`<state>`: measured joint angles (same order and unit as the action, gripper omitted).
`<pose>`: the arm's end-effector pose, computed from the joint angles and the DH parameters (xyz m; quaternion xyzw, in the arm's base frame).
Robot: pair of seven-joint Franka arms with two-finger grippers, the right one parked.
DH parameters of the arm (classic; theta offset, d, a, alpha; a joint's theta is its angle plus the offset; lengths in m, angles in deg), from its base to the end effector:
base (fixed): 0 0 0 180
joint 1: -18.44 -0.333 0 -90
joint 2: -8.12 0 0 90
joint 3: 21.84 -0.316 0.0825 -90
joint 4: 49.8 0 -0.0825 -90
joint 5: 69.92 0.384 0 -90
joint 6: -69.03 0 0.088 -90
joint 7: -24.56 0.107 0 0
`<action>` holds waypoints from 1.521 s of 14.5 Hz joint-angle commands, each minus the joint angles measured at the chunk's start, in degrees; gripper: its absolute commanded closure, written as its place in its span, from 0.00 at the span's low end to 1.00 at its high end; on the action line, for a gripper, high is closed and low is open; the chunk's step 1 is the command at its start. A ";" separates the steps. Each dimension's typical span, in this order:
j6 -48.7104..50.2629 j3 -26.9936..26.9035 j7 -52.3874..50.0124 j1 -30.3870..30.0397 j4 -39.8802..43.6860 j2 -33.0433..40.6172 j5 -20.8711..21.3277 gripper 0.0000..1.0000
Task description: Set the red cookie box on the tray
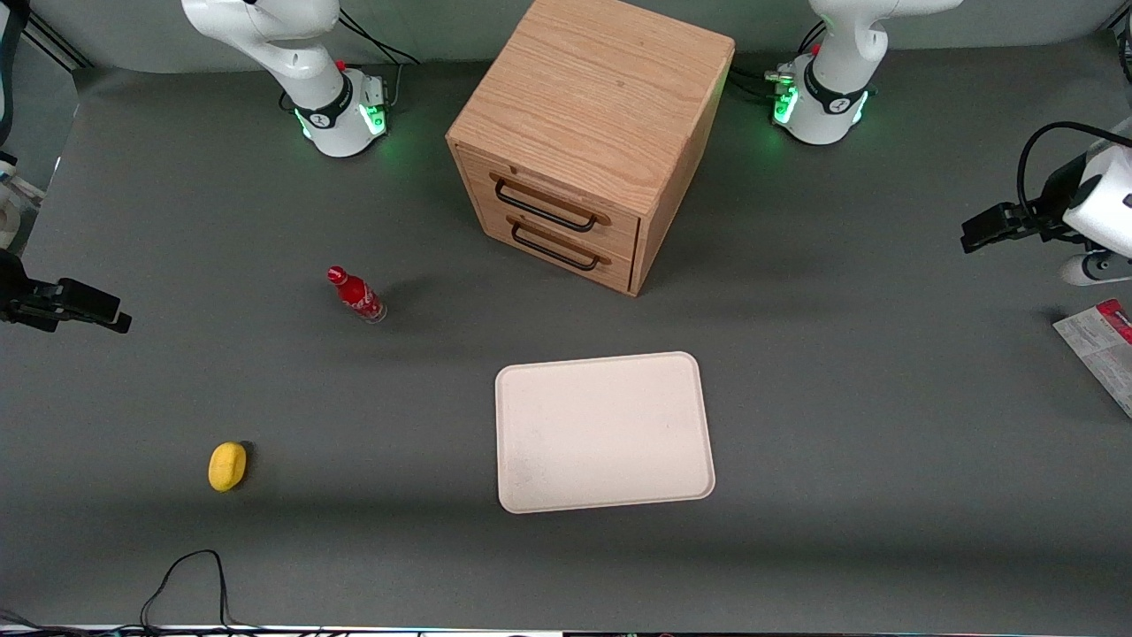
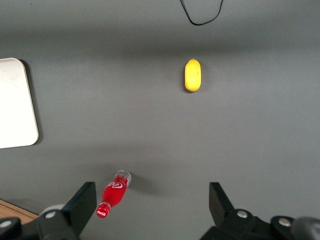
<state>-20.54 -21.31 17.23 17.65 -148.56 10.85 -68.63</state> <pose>0.5333 0.0047 0.5781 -0.9962 -0.0655 0.0555 0.0149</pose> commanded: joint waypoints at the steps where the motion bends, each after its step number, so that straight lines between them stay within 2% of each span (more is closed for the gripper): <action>1: -2.69 -1.32 1.18 1.14 -4.92 3.67 -0.59 0.00; 4: -5.70 -2.55 3.03 1.14 -8.02 6.41 -0.50 0.00; 11: -3.60 -2.63 5.04 -0.88 -5.66 3.17 -0.41 0.00; 16: 1.32 -2.64 10.48 -10.54 4.96 -5.61 0.20 0.00; 22: 0.80 -2.64 21.65 -24.76 14.64 -15.72 0.91 0.00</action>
<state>-22.26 -24.59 35.88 -2.65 -139.94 -0.68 -68.01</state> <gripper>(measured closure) 0.000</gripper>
